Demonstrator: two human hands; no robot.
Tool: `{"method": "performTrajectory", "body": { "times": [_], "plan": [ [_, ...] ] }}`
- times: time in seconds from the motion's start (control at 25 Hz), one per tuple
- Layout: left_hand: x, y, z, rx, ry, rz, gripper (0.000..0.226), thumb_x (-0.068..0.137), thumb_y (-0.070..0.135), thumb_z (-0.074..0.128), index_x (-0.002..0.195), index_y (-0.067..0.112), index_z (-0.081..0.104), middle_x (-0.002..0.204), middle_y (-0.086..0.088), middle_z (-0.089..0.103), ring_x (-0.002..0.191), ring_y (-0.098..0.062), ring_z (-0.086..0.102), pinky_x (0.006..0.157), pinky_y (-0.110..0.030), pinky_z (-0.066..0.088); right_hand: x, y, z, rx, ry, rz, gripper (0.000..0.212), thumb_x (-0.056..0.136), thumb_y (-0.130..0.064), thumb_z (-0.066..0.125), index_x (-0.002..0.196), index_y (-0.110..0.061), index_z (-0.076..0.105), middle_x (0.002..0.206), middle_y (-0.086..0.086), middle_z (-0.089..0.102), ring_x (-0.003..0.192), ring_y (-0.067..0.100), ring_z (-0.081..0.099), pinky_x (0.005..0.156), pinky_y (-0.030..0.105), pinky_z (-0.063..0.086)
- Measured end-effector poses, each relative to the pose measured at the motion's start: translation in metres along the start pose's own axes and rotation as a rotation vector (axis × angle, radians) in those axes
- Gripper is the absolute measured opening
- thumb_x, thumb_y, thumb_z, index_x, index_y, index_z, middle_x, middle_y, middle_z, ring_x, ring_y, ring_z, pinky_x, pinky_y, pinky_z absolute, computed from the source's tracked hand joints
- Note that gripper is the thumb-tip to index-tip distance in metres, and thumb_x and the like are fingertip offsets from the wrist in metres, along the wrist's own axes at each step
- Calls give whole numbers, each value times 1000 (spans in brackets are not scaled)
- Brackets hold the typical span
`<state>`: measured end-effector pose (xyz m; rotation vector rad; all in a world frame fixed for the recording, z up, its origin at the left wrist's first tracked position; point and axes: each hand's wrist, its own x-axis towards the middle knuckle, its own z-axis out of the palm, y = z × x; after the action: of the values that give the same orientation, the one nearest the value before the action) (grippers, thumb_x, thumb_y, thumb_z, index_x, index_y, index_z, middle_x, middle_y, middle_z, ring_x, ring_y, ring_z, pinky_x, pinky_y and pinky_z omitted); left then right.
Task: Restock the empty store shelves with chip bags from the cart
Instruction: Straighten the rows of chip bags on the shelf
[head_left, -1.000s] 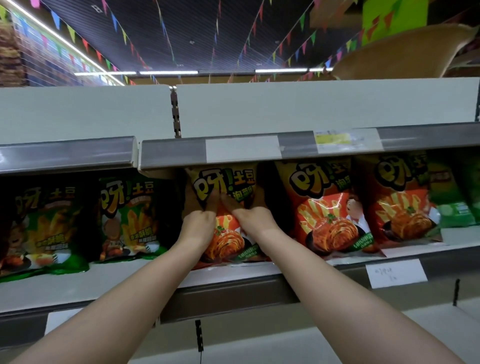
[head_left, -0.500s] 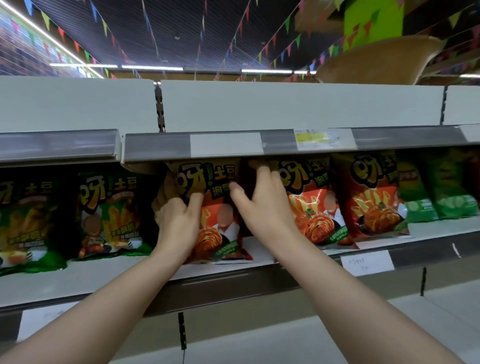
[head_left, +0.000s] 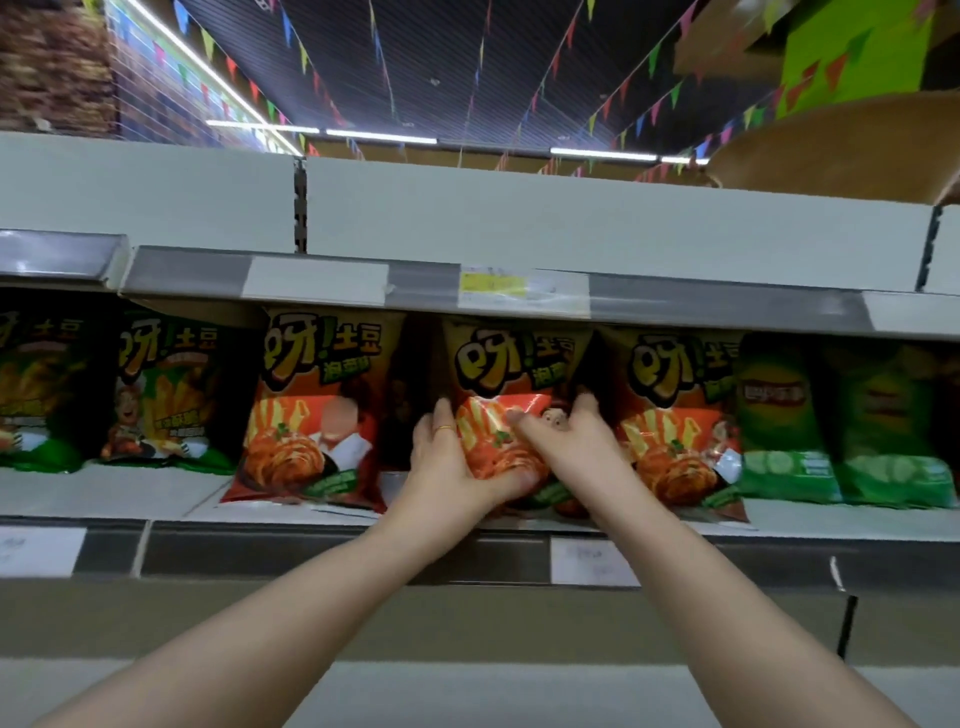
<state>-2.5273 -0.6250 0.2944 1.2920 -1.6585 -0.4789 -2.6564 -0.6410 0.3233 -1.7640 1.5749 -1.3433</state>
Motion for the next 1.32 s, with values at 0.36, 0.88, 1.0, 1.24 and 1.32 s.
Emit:
{"method": "performTrajectory", "body": {
  "times": [0.36, 0.88, 1.0, 1.24, 1.32],
  "plan": [
    [18, -2, 5, -117, -37, -230, 113, 65, 13, 85, 148, 17, 9, 132, -2, 46, 122, -21, 46, 106, -31, 36, 38, -8, -3, 176, -116, 290, 63, 90, -54, 43, 130, -5, 45, 127, 17, 51, 114, 35, 49, 91, 35, 41],
    [30, -15, 3, -59, -93, -198, 120, 66, 19, 84, 147, 19, -5, 144, -5, 34, 133, -25, 36, 112, -42, 32, 79, 1, 23, 957, -26, 341, 55, 100, -44, 23, 141, -10, 36, 144, 14, 40, 130, 29, 41, 104, 36, 34],
    [32, -20, 3, -35, -97, -180, 114, 70, 22, 82, 147, 20, -3, 144, -4, 33, 133, -24, 36, 112, -41, 32, 92, 5, 30, 925, -47, 322, 56, 100, -43, 23, 143, -7, 32, 146, 15, 37, 133, 31, 38, 106, 38, 33],
    [33, -24, 1, 17, -117, -152, 109, 75, 24, 78, 146, 19, -4, 144, -3, 28, 133, -23, 34, 112, -40, 32, 105, 11, 42, 785, -7, 304, 51, 97, -50, 30, 115, -10, 57, 126, 18, 57, 115, 34, 54, 103, 47, 41],
    [32, -23, -1, 32, -121, -149, 108, 76, 24, 77, 146, 18, -5, 145, -3, 26, 133, -23, 33, 112, -38, 31, 105, 11, 43, 767, -16, 299, 52, 96, -51, 31, 112, -10, 59, 125, 18, 58, 114, 34, 55, 102, 47, 41]
  ]
}}
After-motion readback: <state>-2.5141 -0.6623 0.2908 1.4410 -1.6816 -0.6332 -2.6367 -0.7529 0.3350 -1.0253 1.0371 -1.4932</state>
